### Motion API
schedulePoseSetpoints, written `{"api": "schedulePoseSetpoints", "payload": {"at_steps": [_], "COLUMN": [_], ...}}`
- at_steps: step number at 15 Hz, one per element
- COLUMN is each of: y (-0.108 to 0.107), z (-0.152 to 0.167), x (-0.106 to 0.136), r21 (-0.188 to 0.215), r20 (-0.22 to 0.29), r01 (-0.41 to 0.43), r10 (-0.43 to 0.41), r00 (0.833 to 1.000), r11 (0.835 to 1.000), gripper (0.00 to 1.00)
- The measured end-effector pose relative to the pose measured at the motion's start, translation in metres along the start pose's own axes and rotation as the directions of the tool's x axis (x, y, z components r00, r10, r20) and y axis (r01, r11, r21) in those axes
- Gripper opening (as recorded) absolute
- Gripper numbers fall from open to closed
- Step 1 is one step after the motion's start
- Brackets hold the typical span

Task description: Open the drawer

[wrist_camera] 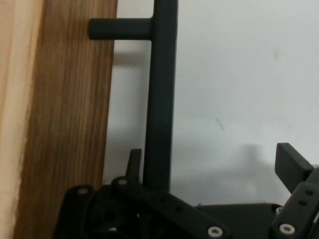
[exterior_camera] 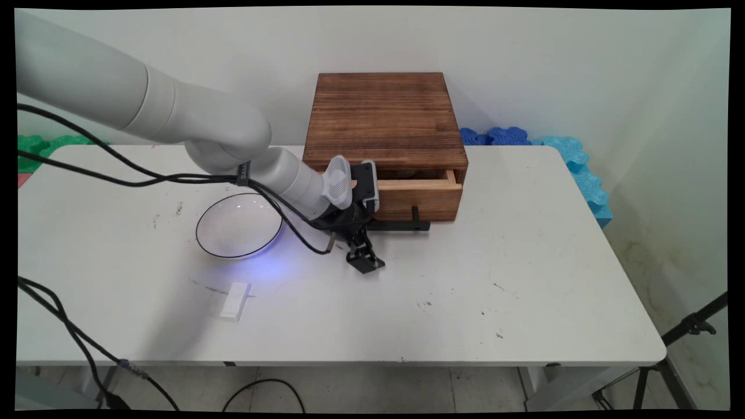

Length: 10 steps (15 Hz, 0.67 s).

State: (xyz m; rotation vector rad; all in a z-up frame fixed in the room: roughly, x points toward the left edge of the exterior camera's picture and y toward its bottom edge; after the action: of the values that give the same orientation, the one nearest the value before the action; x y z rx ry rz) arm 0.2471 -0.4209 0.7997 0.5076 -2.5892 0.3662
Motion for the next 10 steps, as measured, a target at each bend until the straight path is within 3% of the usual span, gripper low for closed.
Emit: {"api": "schedulePoseSetpoints", "payload": {"at_steps": [10], "y": [0.041], "z": [-0.011], "x": [-0.003], "r21": [-0.040], "r20": [-0.007], "r01": [-0.002], "r10": [0.001], "r00": [1.000], "r11": [0.999], "gripper": [1.00]}}
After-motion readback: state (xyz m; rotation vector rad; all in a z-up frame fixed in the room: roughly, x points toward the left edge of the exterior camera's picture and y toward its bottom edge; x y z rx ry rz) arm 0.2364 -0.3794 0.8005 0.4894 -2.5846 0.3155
